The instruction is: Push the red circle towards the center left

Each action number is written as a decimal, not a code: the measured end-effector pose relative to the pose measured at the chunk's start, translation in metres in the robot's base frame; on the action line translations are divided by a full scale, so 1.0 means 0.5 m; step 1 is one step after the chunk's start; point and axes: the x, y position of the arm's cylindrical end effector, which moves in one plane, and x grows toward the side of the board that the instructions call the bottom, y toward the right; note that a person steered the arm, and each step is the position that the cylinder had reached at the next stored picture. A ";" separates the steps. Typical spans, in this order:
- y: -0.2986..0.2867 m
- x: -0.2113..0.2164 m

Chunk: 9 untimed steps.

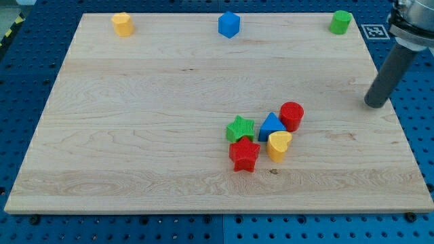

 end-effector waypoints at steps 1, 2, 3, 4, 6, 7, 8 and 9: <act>-0.024 0.082; -0.127 0.104; -0.239 0.087; -0.328 0.027; -0.500 -0.027; -0.598 -0.041; -0.636 -0.118; -0.638 -0.191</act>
